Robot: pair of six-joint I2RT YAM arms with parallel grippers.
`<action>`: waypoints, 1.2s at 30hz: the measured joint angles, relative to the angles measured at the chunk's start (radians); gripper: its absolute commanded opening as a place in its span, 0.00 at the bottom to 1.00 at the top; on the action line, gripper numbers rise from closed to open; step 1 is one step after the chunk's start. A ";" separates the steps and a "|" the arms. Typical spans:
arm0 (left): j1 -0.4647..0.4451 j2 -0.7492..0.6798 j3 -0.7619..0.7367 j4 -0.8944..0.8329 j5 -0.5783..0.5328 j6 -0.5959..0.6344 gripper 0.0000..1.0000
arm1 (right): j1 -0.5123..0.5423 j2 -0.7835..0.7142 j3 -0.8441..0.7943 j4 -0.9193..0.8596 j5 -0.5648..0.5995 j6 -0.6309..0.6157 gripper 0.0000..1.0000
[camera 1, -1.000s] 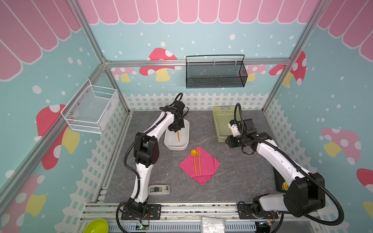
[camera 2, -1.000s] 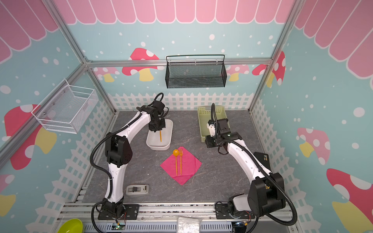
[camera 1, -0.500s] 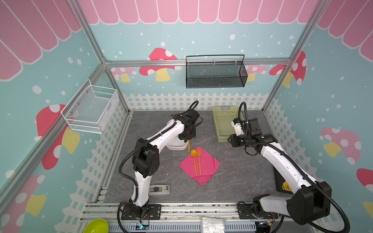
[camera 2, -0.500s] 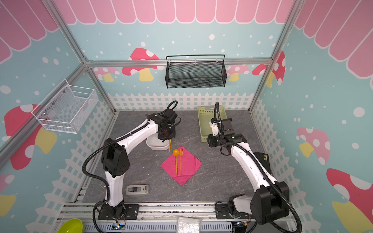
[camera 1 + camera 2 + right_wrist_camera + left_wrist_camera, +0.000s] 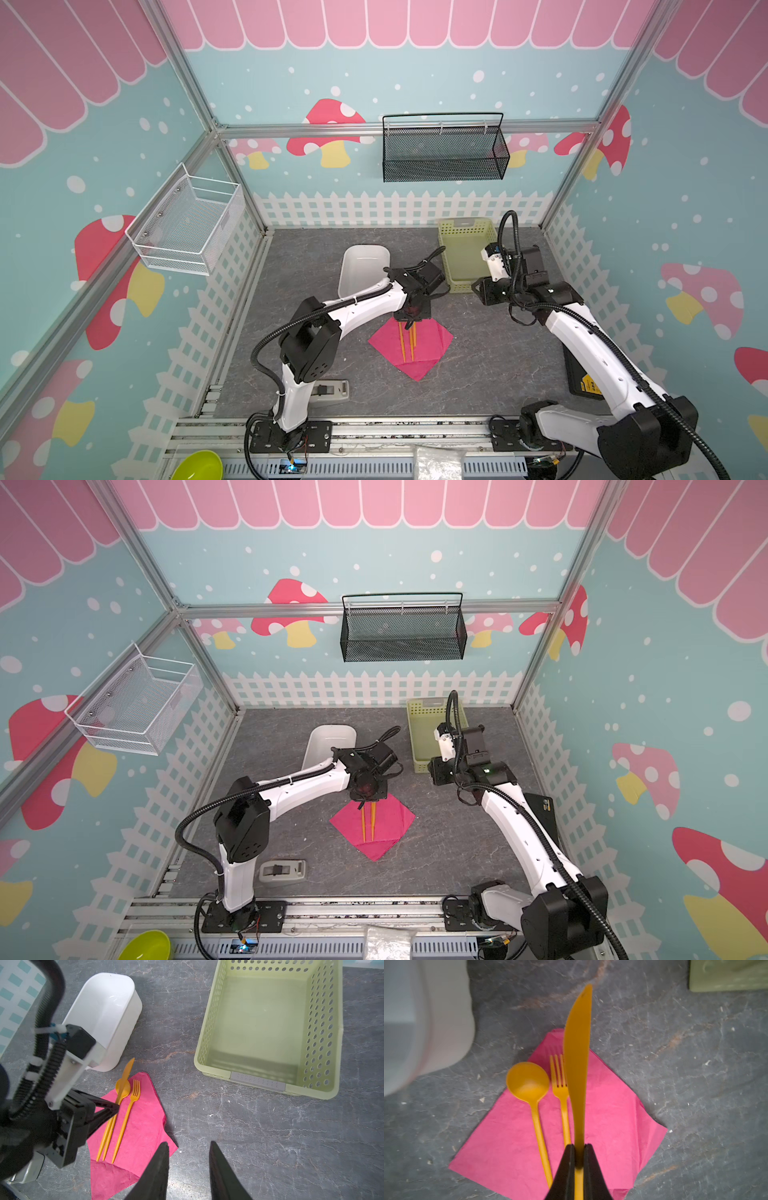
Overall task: Place the utensils on the paper napkin and roll it up
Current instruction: 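Carry the knife over the napkin beside the fork with the left gripper, then lower the knife onto the napkin and open the left gripper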
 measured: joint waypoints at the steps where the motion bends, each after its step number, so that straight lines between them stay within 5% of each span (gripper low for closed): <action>1: -0.014 0.006 0.000 0.008 0.000 -0.009 0.10 | 0.000 -0.006 -0.001 0.000 0.000 0.000 0.36; 36: -0.057 0.109 -0.033 0.056 -0.037 -0.135 0.11 | 0.000 -0.028 -0.002 0.000 -0.009 -0.008 0.36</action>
